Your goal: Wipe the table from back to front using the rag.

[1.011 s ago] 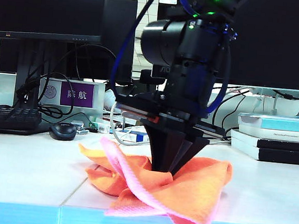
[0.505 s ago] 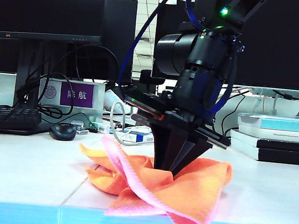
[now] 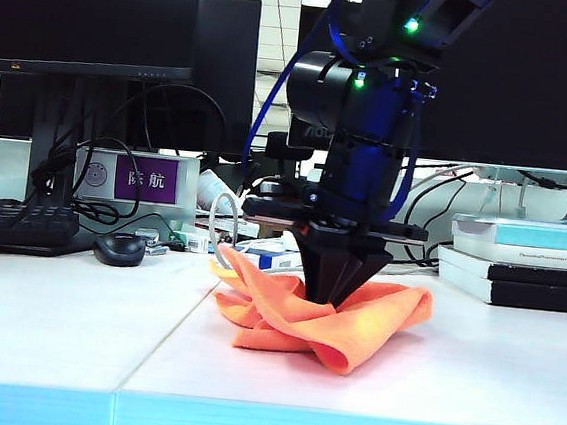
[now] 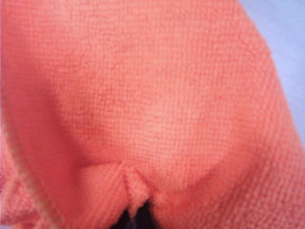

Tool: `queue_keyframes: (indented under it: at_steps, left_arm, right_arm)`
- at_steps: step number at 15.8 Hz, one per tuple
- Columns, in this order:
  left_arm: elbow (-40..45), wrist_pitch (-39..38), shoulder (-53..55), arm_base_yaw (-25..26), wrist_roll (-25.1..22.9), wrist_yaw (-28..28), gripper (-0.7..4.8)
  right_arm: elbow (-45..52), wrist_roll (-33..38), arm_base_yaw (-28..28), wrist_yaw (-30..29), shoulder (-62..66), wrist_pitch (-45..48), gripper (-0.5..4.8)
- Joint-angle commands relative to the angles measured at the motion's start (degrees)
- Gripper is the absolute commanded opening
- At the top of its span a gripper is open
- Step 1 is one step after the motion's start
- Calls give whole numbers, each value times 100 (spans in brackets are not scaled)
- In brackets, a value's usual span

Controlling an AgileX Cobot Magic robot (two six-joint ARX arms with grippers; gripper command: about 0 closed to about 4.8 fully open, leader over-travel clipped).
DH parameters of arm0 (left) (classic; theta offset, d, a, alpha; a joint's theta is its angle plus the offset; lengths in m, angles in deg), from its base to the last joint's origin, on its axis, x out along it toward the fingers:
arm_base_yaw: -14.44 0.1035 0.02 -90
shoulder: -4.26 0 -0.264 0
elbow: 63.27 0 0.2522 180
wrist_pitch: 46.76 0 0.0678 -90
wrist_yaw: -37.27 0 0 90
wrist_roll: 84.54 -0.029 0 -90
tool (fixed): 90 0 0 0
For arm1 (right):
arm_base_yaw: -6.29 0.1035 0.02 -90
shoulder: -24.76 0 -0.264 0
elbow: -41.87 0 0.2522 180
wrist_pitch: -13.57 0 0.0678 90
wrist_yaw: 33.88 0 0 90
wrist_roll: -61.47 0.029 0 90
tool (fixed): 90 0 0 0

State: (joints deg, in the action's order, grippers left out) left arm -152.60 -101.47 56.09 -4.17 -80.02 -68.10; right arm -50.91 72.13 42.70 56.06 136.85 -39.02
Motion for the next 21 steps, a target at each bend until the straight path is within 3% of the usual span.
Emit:
queue_keyframes:
  at_steps: [1,9,18,21]
  left_arm:
    - [-22,76,-2,4,-20,-9,-3]
    - [-22,48,2,4,0,-9,-3]
    - [-22,-57,11,2,0,-13,-3]
    - [-22,-59,11,2,0,-31,-3]
  right_arm:
    - [46,-11,-146,291,188,4,-6]
    - [-520,-13,-332,369,682,116,-6]
    - [-533,2,-734,509,787,603,-6]
    - [-1016,-57,-750,511,1119,179,-6]
